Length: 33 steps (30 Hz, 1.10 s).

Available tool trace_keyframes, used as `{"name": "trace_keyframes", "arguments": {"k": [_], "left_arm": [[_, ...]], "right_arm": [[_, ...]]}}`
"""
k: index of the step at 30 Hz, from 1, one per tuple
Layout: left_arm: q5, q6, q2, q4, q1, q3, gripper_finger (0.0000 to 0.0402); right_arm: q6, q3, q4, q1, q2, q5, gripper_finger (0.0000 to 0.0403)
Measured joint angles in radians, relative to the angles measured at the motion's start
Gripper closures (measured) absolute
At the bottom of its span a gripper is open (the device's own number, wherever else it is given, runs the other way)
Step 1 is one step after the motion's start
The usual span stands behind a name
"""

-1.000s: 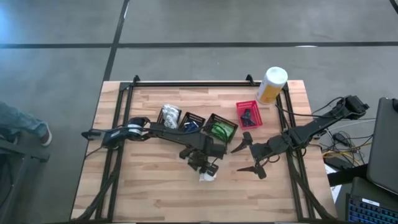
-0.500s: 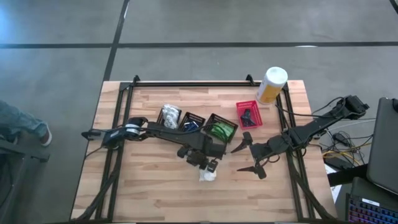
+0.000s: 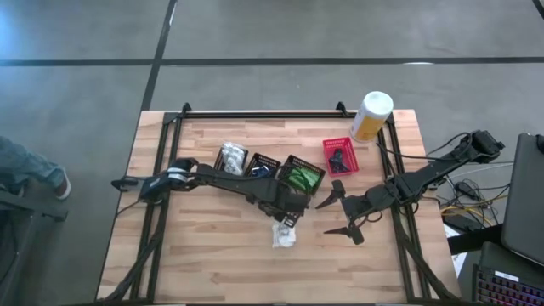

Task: Pick & Place Travel size toiletries
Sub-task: Put the vanity pack into the left black bin

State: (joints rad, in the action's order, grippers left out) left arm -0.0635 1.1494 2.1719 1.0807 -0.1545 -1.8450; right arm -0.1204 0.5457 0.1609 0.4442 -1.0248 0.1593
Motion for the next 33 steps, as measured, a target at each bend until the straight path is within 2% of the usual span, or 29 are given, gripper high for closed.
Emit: {"name": "trace_keyframes", "arguments": {"k": [7, 16, 21, 29, 33], "left_arm": [[0.001, -0.042, 0.000, -0.017, -0.001, 0.003, 0.0275], [0.001, -0.055, 0.001, -0.089, 0.002, 0.082, 0.0275], [0.006, -0.056, 0.002, -0.097, 0.003, 0.087, 0.0275], [0.055, -0.060, 0.001, -0.113, 0.003, 0.083, 0.0275], [0.112, -0.059, 0.001, -0.125, 0.004, 0.083, 0.0275]], "right_arm": [[0.000, 0.000, 0.000, 0.000, 0.000, 0.000, 0.0039], [0.000, 0.000, 0.000, 0.000, 0.000, 0.000, 0.0039], [0.000, 0.000, 0.000, 0.000, 0.000, 0.000, 0.0039], [0.000, 0.000, 0.000, 0.000, 0.000, 0.000, 0.0039], [0.000, 0.000, 0.000, 0.000, 0.000, 0.000, 0.0039]]}}
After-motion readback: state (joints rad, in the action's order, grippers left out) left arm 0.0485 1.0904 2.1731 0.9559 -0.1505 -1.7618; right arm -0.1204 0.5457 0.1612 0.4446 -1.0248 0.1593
